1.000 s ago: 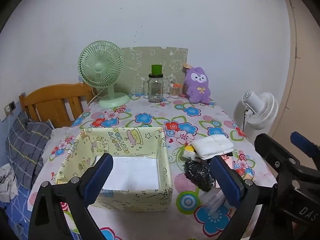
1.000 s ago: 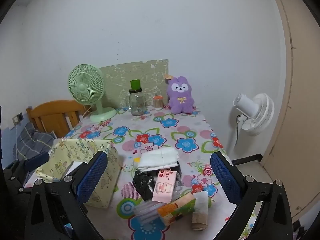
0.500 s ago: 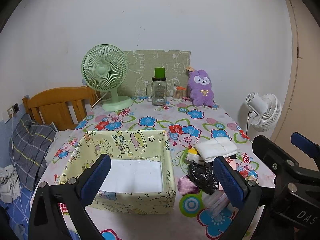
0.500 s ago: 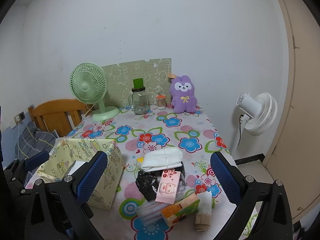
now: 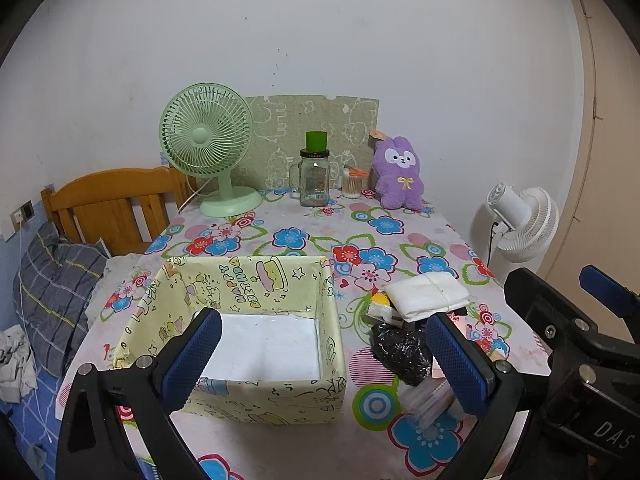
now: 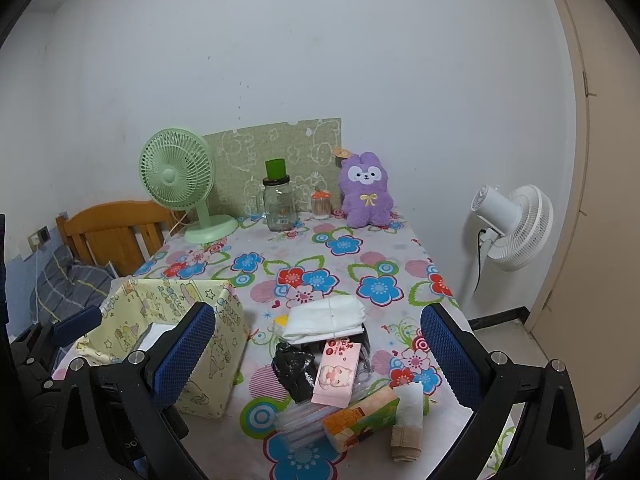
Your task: Organize soft objects
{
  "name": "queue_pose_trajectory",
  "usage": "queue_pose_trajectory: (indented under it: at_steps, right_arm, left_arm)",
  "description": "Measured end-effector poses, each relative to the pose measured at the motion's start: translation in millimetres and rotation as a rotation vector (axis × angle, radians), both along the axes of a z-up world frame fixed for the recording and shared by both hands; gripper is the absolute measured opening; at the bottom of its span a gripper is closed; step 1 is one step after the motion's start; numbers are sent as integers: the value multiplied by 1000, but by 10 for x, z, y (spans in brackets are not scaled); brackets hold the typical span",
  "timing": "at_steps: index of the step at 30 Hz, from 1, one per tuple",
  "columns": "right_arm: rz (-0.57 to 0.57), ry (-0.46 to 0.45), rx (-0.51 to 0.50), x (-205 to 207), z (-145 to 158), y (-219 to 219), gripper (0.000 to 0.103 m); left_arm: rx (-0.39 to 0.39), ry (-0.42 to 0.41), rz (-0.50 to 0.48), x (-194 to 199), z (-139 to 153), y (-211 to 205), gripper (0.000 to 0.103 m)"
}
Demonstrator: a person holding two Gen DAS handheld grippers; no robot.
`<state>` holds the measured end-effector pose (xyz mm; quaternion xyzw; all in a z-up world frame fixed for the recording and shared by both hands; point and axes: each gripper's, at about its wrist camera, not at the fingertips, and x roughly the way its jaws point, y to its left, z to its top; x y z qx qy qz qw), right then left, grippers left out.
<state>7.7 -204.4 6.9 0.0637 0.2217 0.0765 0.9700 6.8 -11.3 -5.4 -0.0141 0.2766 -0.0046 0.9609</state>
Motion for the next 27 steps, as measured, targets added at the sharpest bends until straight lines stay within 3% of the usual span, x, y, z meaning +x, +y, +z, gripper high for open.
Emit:
queue_pose_trajectory:
  at_steps: [27]
  right_arm:
    - [-10, -1, -6, -27, -12, -39, 103]
  left_arm:
    - [-7, -5, -6, 7, -6, -14, 102]
